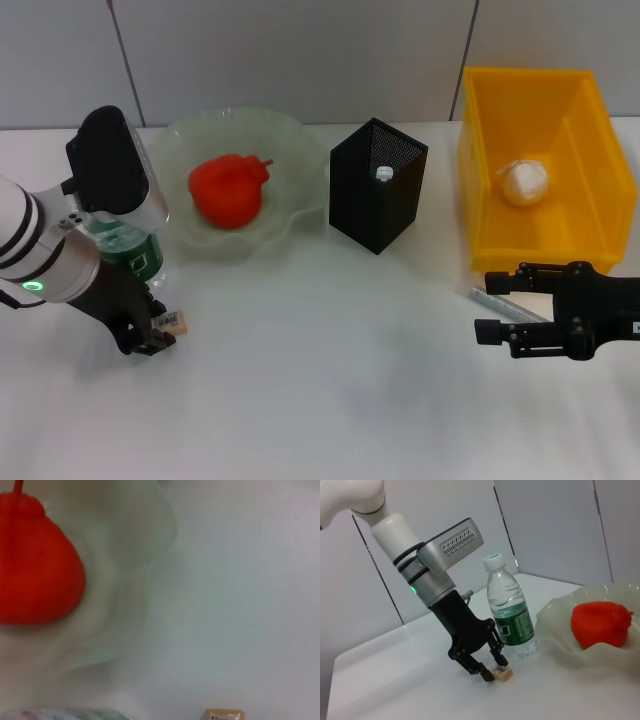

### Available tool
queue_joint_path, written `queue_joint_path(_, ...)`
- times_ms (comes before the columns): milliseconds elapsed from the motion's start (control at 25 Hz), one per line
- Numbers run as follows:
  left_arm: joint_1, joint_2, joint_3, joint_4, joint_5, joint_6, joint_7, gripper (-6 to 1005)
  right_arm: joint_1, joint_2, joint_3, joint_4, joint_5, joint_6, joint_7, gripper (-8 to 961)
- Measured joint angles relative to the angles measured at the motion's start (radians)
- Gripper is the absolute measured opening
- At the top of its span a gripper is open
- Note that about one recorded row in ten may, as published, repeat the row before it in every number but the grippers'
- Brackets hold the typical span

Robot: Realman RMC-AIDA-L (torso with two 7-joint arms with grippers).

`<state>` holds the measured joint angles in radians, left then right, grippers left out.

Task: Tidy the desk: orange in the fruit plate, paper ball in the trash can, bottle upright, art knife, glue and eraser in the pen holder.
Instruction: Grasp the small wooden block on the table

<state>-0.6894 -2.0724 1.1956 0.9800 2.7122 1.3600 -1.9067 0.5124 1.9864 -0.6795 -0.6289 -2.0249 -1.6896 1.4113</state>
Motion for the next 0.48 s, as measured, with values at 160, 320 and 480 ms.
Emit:
queue_joint_path(160,-0.004,0.001,0.001,-0.006,0.001,-0.002,0.000,402,0.000,0.000,0.000,0.000,0.000,0.000,0.000,783)
queue_joint_path(320,-0.004,0.001,0.004,-0.006,0.001,-0.005,0.000,403,-0.001,0.000,0.000,0.001,0.000,0.000,0.000,784)
queue_joint_path(480,-0.004,0.002,0.016,-0.006,0.001,-0.010,-0.001,296,-0.002,0.000,0.000,0.002,0.000,0.001,0.000,784)
